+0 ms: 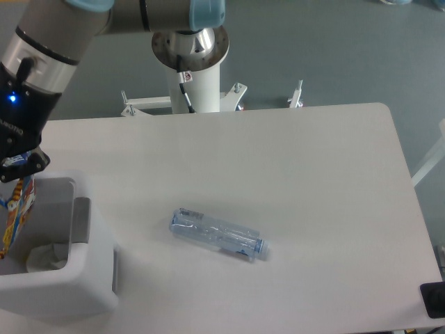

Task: Place the trash in the trash can
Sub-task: 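Carry the chip bag over the white trash bin, then open the gripper to drop the chip bag into the bin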

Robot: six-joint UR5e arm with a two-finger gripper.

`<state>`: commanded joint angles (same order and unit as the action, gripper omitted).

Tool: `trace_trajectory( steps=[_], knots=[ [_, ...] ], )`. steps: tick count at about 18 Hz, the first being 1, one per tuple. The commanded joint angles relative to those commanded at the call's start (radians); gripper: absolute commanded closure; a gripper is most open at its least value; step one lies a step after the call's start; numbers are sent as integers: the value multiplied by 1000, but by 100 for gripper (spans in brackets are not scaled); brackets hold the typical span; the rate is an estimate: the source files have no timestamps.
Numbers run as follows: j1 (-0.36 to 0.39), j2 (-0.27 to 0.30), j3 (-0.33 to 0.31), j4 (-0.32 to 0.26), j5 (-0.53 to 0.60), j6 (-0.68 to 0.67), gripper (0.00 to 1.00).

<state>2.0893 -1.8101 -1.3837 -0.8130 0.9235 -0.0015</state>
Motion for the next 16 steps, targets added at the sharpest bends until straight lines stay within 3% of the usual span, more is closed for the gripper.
trace_trajectory(
  steps=[4, 5, 6, 13, 16],
  knots=[
    [0, 3, 5, 2, 58, 6, 33],
    [0, 8, 2, 0, 96, 6, 4],
    [2, 14, 0, 0, 124, 3, 0],
    [26, 41, -26, -3, 144, -5, 0],
    [148, 77, -60, -5, 143, -63, 0]
  ],
)
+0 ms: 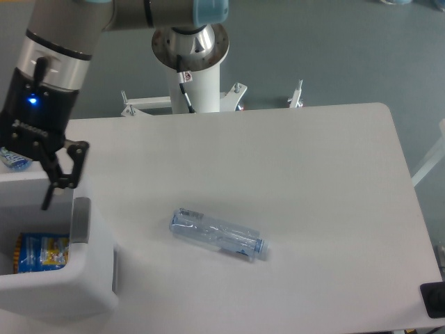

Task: Place the trash in the trash can
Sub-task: 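Open the gripper to drop the chip bag into the bin, then move the open gripper over the clear plastic water bottle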

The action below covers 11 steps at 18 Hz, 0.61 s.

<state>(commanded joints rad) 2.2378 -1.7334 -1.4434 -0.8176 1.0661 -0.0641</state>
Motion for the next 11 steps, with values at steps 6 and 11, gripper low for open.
trace_trajectory(
  steps=[6, 11],
  knots=[
    [149, -5, -49, -2, 61, -11, 0],
    [215, -5, -144, -3, 256, -83, 0]
  ],
)
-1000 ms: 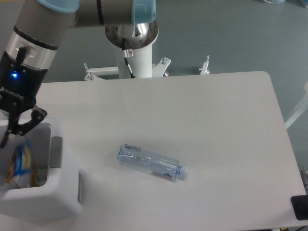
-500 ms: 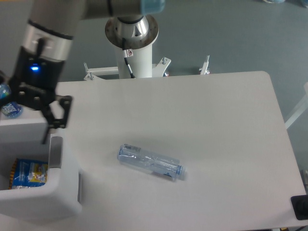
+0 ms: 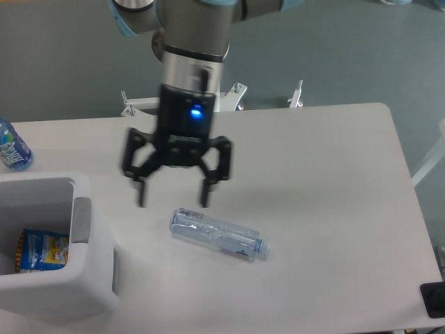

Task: Place the trash in the trash can
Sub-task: 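Move the open gripper over the clear plastic water bottle, then lower the gripper to the bottle's cap end and close on it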

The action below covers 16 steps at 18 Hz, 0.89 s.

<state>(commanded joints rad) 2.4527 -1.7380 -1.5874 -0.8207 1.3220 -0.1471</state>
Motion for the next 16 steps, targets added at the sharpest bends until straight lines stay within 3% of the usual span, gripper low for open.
trace_trajectory(
  steps=[5, 7, 10, 14, 16],
  knots=[
    [84, -23, -87, -2, 74, -110, 0],
    [92, -64, -103, 2, 80, -158, 0],
    [97, -142, -80, 6, 132, -291, 0],
    [103, -259, -14, 2, 129, -307, 0],
    [112, -290, -11, -2, 131, -310, 0]
  ],
)
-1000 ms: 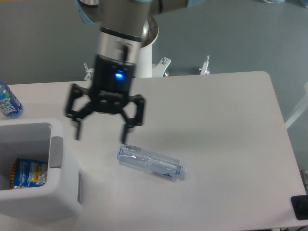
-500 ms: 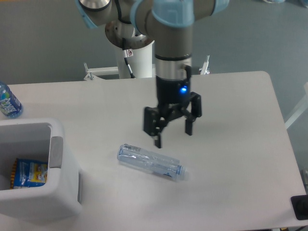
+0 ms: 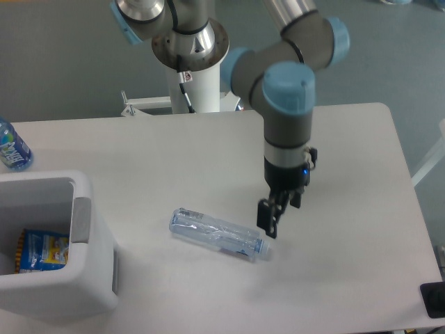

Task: Place the trash in the trash can
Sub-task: 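Lower the gripper to the bottle's cap end and close on it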

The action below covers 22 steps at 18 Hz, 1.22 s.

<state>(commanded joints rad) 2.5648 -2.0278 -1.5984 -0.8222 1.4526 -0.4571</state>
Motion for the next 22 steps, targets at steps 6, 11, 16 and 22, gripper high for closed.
trace_trajectory(
  steps=[6, 11, 16, 22],
  knots=[
    [-5, -100, 8, 3, 5, 17, 0],
    [-6, -115, 6, 6, 3, 9, 0],
    [-14, -132, -2, 5, 5, -2, 0],
    [-29, -158, -6, 6, 6, -5, 4]
  ],
)
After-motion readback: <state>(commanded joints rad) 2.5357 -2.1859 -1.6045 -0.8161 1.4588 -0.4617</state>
